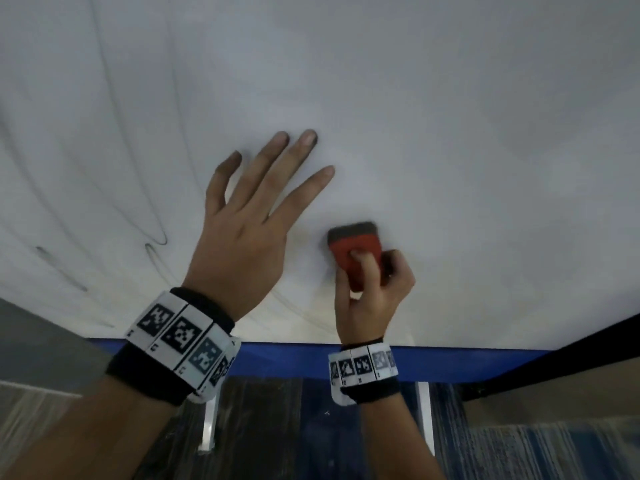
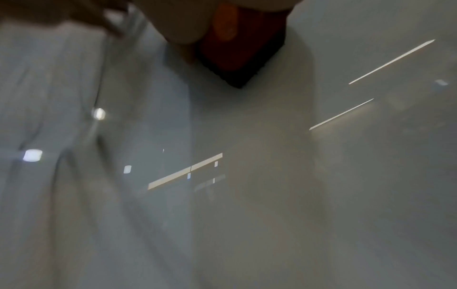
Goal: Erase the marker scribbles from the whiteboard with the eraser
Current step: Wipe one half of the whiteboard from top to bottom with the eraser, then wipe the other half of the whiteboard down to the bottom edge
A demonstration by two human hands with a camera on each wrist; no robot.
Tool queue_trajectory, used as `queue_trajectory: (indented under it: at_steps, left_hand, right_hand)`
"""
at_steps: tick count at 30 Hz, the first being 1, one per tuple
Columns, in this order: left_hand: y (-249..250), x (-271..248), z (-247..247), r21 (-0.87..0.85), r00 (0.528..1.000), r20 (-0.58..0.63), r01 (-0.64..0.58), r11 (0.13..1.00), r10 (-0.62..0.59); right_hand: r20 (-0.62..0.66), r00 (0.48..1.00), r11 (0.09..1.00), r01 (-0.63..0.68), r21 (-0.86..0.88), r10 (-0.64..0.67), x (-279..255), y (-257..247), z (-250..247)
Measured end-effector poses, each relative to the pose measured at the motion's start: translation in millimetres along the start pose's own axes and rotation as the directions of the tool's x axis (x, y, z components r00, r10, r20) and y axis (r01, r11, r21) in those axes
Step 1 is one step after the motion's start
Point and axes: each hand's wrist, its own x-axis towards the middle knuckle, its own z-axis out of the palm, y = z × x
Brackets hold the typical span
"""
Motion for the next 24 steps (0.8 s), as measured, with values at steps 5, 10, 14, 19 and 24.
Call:
queue_trajectory:
  at_steps: [5,10,14,19,24]
  left_hand:
    - [-3,4,-18,-0.138,0.998,0.059,0.003,0.99,0.005]
    - [-31,11,-51,-0.316,0.987,0.145,0.113,0.942,-0.07]
    - [-63,41,-83,-0.298,0.995,0.003,0.101,0.949,-0.105]
    - [-124,115,-143,-0.202,0.945,-0.308,0.05,0.978,-0.112]
    - [-149,161,-181,-0.294,0.7,-0.538,0.365,0.883,-0.469]
  right_hand:
    - [0.365,0.872,0.907,0.397,-0.138,-0.326,-28,25,-8]
    - [0.173,0.79,0.808,0.583,0.087,-0.588,92,-67,-21]
    - [0.051,0.746,0.741,0.648,0.175,-0.664,195,-153,-35]
    - [0.038,0.751,0.748,0.65,0.135,-0.66,290,-234,-69]
    - [-0.108,0.832,0.835,0.549,0.017,-0.545,379,-268,-134]
